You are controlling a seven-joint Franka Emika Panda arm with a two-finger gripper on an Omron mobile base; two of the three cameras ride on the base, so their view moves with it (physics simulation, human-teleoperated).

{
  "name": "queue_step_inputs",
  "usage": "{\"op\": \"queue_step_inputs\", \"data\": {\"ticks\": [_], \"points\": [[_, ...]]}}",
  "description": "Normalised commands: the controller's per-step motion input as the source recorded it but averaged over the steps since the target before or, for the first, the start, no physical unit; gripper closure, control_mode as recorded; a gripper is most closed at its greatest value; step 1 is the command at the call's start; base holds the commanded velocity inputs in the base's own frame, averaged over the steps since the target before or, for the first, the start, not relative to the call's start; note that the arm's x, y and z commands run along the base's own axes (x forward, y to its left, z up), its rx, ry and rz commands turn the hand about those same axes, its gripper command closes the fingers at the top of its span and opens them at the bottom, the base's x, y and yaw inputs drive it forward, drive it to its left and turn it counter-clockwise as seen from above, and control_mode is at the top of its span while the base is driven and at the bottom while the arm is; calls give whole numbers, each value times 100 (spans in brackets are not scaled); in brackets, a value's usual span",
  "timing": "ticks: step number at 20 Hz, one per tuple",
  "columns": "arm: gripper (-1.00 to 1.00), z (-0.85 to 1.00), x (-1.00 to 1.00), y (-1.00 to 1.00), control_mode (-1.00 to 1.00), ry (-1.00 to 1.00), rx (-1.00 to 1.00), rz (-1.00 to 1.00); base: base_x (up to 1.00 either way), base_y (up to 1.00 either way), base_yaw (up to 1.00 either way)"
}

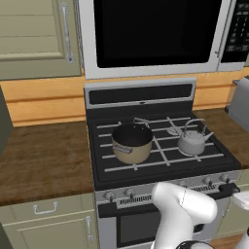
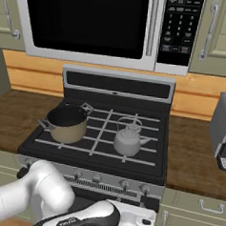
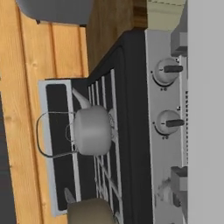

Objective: Pick the kettle from the counter and place it on a stove burner. Then turn the burner on.

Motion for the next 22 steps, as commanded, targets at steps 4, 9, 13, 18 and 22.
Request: {"op": "queue_step_inputs", "data": {"ticks": [4, 9, 13, 18, 22], "points": [[-100, -3, 8, -33, -100, -16, -11, 13, 0, 0, 0], [-100, 0, 0, 0, -100, 0, 0, 0, 0, 0, 0], [-100, -3, 0, -3, -100, -3, 0, 1, 0, 0, 0], [-100, -6, 0, -40, -100, -8, 0, 8, 0, 0, 0], [-100, 0, 0, -13, -100, -1, 0, 3, 0, 0, 0]]}}
